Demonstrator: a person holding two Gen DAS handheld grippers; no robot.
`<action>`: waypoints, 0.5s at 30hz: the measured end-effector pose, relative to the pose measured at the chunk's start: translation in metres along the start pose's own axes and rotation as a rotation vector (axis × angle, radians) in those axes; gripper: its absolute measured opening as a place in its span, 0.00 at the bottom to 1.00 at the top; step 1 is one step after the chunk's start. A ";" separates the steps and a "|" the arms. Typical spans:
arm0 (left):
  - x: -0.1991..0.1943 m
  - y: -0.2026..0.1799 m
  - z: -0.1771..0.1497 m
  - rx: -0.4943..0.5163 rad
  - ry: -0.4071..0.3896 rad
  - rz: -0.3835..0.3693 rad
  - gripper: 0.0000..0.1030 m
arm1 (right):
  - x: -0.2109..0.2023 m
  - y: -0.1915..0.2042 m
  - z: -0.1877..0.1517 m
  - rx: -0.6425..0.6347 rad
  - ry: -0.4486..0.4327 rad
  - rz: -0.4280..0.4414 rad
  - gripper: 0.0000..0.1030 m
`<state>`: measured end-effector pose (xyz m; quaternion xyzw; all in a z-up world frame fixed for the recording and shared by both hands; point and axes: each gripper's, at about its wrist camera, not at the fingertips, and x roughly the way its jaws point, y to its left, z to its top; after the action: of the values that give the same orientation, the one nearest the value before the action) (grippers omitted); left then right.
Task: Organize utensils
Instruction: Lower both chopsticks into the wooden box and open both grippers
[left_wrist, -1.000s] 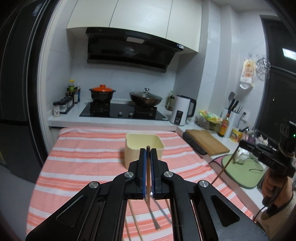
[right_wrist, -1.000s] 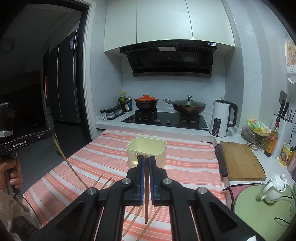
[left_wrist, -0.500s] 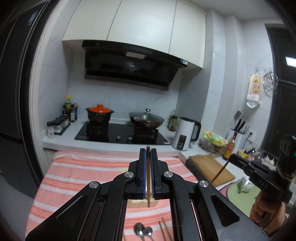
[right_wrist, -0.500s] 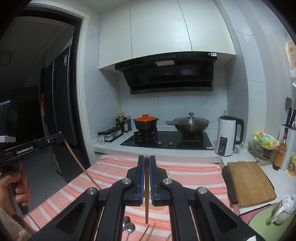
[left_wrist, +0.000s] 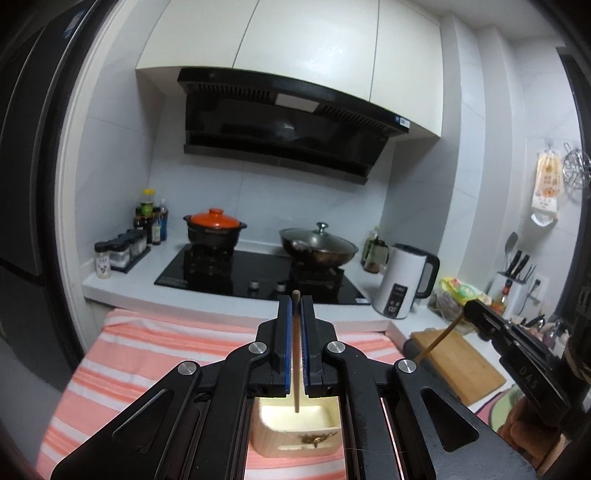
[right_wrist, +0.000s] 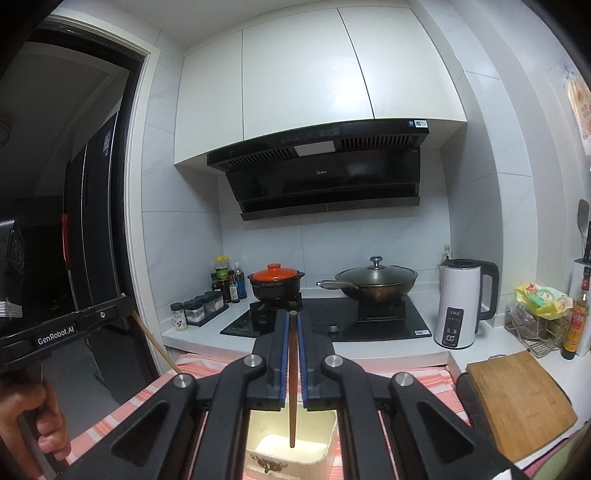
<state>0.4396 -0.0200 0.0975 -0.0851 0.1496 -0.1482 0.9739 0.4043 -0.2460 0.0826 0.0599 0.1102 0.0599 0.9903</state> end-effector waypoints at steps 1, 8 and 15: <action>0.006 0.002 -0.004 -0.006 0.014 0.000 0.02 | 0.007 -0.002 -0.006 0.007 0.014 0.003 0.05; 0.039 0.010 -0.038 -0.020 0.150 -0.015 0.02 | 0.038 -0.014 -0.044 0.046 0.158 0.009 0.05; 0.058 0.011 -0.062 -0.024 0.271 -0.030 0.02 | 0.051 -0.020 -0.068 0.070 0.260 0.022 0.05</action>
<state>0.4759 -0.0359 0.0213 -0.0783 0.2801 -0.1711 0.9414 0.4405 -0.2520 0.0033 0.0872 0.2392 0.0740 0.9642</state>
